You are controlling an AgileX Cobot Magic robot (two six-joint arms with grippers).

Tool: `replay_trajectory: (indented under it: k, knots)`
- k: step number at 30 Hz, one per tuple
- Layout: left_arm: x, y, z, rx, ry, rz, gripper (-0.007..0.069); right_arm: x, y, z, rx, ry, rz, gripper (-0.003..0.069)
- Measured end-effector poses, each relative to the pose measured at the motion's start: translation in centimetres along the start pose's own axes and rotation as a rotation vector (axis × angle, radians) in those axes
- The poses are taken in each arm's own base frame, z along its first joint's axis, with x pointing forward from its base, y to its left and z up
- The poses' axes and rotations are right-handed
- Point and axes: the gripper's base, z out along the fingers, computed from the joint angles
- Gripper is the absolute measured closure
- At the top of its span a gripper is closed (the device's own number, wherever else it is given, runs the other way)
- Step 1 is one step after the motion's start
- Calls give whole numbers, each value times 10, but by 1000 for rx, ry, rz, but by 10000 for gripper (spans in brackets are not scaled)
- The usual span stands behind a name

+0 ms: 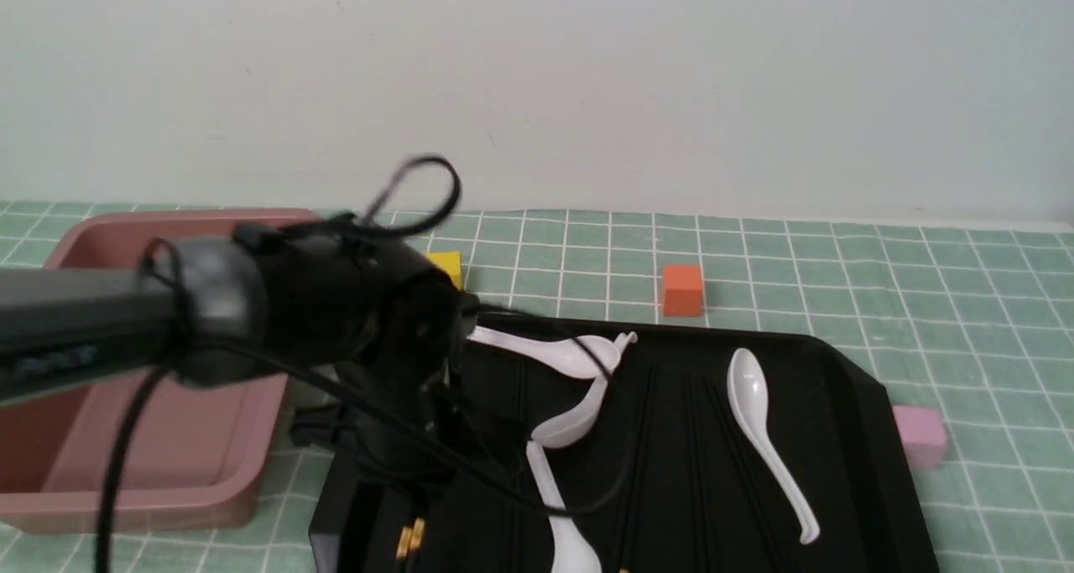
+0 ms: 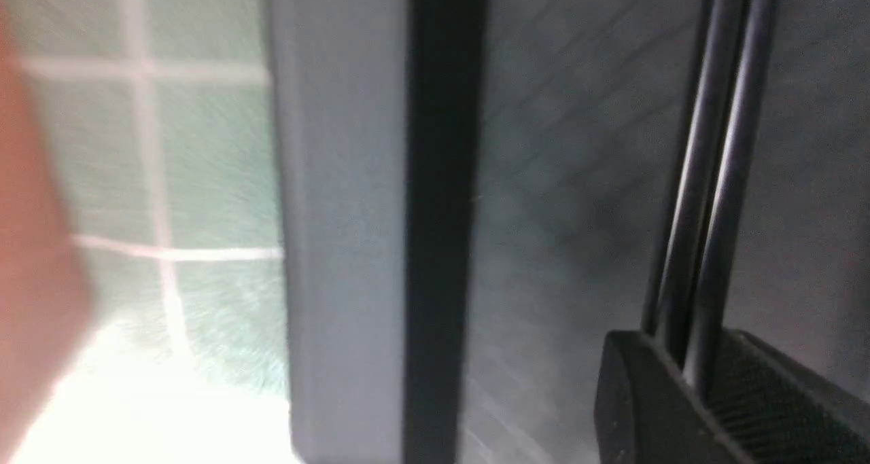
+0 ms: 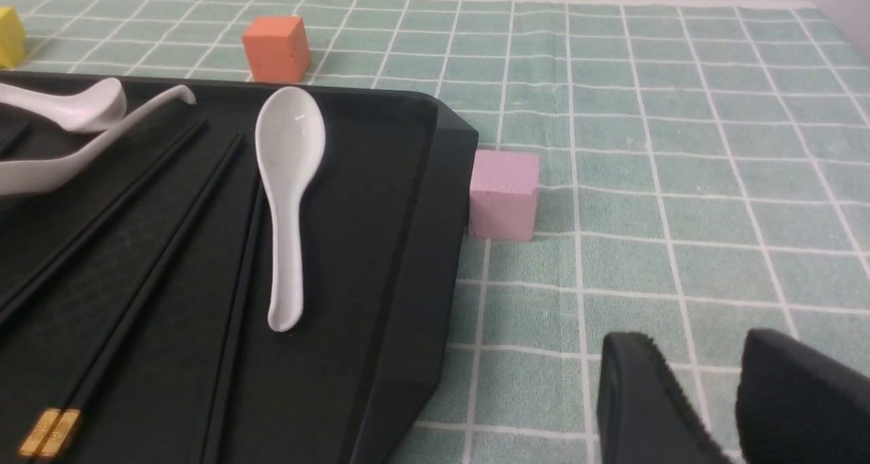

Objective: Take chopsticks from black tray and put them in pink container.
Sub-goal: 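Reach over to the black tray and grasp a pair of chopsticks with the left gripper, then place the chopsticks into the pink bin with the left gripper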

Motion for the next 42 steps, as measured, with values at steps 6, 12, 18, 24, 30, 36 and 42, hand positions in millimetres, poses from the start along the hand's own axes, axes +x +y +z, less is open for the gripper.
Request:
replay_trajectory:
  k: [6, 12, 18, 24, 30, 36, 42]
  knots:
    - [-30, 34, -111, 57, -214, -70, 510, 0, 0, 0, 0, 0, 0, 419]
    - [-49, 116, -120, -90, -168, -177, 510, 0, 0, 0, 0, 0, 0, 419]
    - [-56, 189, -78, -146, -69, -307, 510, 0, 0, 0, 0, 0, 0, 419]
    - [-68, 224, -33, -157, -35, -352, 510, 0, 0, 0, 0, 0, 0, 419]
    - [-75, 226, 4, -133, -20, -226, 510, 0, 0, 0, 0, 0, 0, 419]
    - [-83, 227, 17, -128, -85, -194, 490, 0, 0, 0, 0, 0, 0, 419]
    - [-87, 227, 16, -125, -121, -204, 412, 0, 0, 0, 0, 0, 0, 419]
